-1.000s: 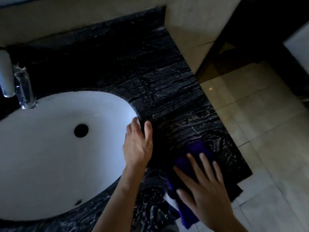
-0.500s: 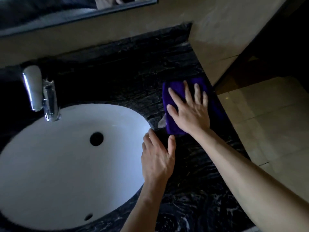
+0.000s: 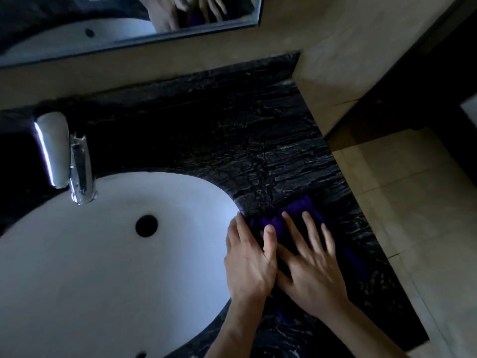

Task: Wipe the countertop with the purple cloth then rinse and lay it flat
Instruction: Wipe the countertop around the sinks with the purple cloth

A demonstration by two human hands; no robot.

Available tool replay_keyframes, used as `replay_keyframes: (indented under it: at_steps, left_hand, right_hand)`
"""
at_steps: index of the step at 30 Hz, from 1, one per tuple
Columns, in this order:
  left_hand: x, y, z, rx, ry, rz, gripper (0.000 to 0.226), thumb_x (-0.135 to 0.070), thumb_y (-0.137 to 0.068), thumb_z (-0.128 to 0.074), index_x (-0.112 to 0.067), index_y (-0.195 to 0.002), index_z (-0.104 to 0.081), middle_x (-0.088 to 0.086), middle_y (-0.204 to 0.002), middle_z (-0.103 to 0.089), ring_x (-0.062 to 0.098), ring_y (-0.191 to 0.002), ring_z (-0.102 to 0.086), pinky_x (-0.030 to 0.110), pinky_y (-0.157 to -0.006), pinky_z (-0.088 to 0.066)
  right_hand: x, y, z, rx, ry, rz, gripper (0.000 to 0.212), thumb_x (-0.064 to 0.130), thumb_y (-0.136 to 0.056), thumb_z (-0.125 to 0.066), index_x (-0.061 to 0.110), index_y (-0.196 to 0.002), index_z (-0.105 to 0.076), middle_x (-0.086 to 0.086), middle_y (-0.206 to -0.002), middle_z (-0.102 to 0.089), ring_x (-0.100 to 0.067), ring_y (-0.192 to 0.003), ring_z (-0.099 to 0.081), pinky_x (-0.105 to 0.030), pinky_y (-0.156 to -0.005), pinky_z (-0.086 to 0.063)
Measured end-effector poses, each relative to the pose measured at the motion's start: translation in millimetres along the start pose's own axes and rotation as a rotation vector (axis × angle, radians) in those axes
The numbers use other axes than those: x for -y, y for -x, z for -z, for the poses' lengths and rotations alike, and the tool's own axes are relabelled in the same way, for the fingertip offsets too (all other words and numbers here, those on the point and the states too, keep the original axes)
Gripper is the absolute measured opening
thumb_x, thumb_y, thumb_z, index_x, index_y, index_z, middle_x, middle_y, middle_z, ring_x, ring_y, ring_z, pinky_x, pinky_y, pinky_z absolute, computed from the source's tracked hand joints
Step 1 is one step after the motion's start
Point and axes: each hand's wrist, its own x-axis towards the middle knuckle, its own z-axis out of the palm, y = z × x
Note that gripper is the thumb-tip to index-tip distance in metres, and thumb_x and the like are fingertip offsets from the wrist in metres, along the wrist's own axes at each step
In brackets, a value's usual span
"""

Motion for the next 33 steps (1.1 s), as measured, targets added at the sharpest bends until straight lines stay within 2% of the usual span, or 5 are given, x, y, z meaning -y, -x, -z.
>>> replay_keyframes:
  at_steps: [10, 14, 21, 26, 33]
  left_hand:
    - [1, -2, 1, -0.019, 0.013, 0.006, 0.092, -0.086, -0.080, -0.004, -0.038, -0.158, 0.002, -0.008, -0.159, -0.030, 0.014, -0.144, -0.034, 0.040, -0.109, -0.042]
    - [4, -4, -3, -0.025, -0.014, 0.031, 0.094, -0.086, -0.080, -0.001, -0.033, -0.157, -0.011, -0.010, -0.158, -0.031, 0.014, -0.143, -0.036, 0.039, -0.109, -0.042]
    - [-12, -38, -11, -0.127, 0.054, 0.119, 0.086, -0.074, -0.085, -0.024, -0.021, -0.153, -0.022, 0.006, -0.153, -0.037, 0.028, -0.137, -0.042, 0.046, -0.107, -0.043]
    - [-18, -61, -26, -0.202, 0.070, 0.166, 0.094, -0.078, -0.085, -0.036, -0.013, -0.151, -0.017, 0.011, -0.154, -0.032, 0.032, -0.140, -0.039, 0.052, -0.108, -0.043]
    - [-15, -64, -28, -0.211, 0.040, 0.187, 0.102, -0.078, -0.077, -0.044, -0.014, -0.151, -0.014, 0.011, -0.155, -0.037, 0.030, -0.143, -0.038, 0.052, -0.109, -0.043]
  right_hand:
    - [21, -169, 20, -0.075, 0.052, 0.044, 0.066, 0.069, -0.090, -0.037, 0.060, -0.152, -0.016, 0.000, -0.171, -0.014, -0.038, -0.156, -0.011, -0.059, -0.122, -0.013]
    - [6, -228, 30, -0.110, 0.039, 0.046, 0.061, 0.068, -0.094, -0.033, 0.056, -0.153, -0.020, -0.001, -0.169, -0.020, -0.036, -0.155, -0.016, -0.058, -0.122, -0.015]
    - [-62, -164, 21, -0.173, -0.003, -0.200, 0.061, 0.063, -0.098, -0.031, 0.048, -0.156, -0.026, -0.008, -0.167, -0.026, -0.036, -0.155, -0.019, -0.057, -0.122, -0.018]
    - [-68, -75, 10, -0.120, 0.042, -0.140, 0.065, 0.063, -0.097, -0.036, 0.046, -0.157, -0.023, -0.009, -0.167, -0.025, -0.035, -0.156, -0.015, -0.058, -0.122, -0.021]
    - [-97, -226, 39, -0.121, 0.010, -0.179, 0.065, 0.070, -0.094, -0.026, 0.052, -0.156, -0.018, -0.005, -0.170, -0.016, -0.036, -0.155, -0.014, -0.057, -0.119, -0.024]
